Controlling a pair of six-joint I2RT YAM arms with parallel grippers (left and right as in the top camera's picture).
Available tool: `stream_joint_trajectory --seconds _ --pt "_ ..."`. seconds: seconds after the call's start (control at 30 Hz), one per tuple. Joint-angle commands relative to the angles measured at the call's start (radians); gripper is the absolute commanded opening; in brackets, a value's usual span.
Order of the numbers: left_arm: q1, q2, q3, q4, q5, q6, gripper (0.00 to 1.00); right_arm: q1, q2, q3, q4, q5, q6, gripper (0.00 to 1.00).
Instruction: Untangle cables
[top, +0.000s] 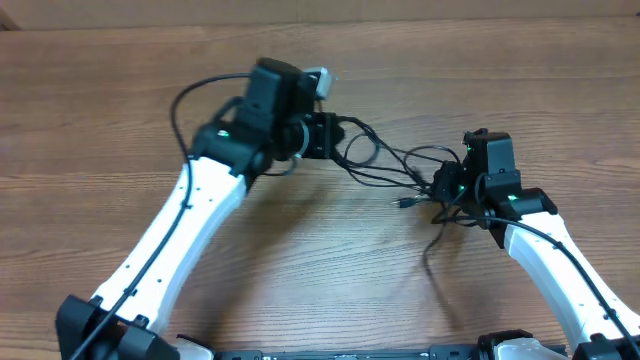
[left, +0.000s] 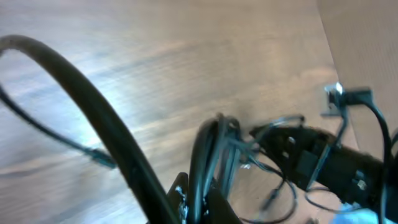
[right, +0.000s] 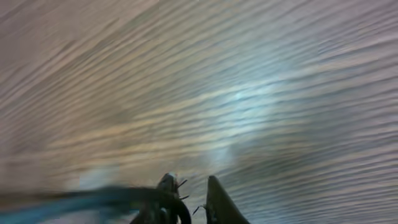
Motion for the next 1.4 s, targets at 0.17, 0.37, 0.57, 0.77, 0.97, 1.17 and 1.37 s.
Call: stream_joint_trajectory --seconds 0.17,0.37,0.57,0.77,0.97,1.17,1.37 --pt "0.248 -0.111 0.023 0.009 -0.072 0.036 0.04 -0.026 -0.004 0.001 -0.013 0.282 0.027 0.13" --pt "0.313 -0.111 0.023 0.011 -0.071 0.003 0.04 -0.026 -0.004 0.001 0.032 0.242 0.026 0.33" --pt "0.314 -0.111 0.023 0.005 -0.118 0.024 0.05 -0.026 -0.004 0.017 0.034 0.255 0.026 0.32" --pt "0.32 -0.114 0.023 0.005 -0.128 0.069 0.17 -0.026 -0.016 0.06 -0.006 0.297 0.027 0.13" --pt "0.332 -0.114 0.023 -0.018 -0.134 0.084 0.32 -0.026 -0.046 0.094 -0.026 0.348 0.026 0.12" --pt "0.318 -0.113 0.023 -0.067 -0.108 0.084 0.36 -0.026 -0.077 0.097 -0.021 0.242 0.026 0.08" --pt "0.315 -0.092 0.018 -0.213 -0.186 0.085 0.55 -0.025 -0.077 0.098 -0.036 0.043 0.025 0.24"
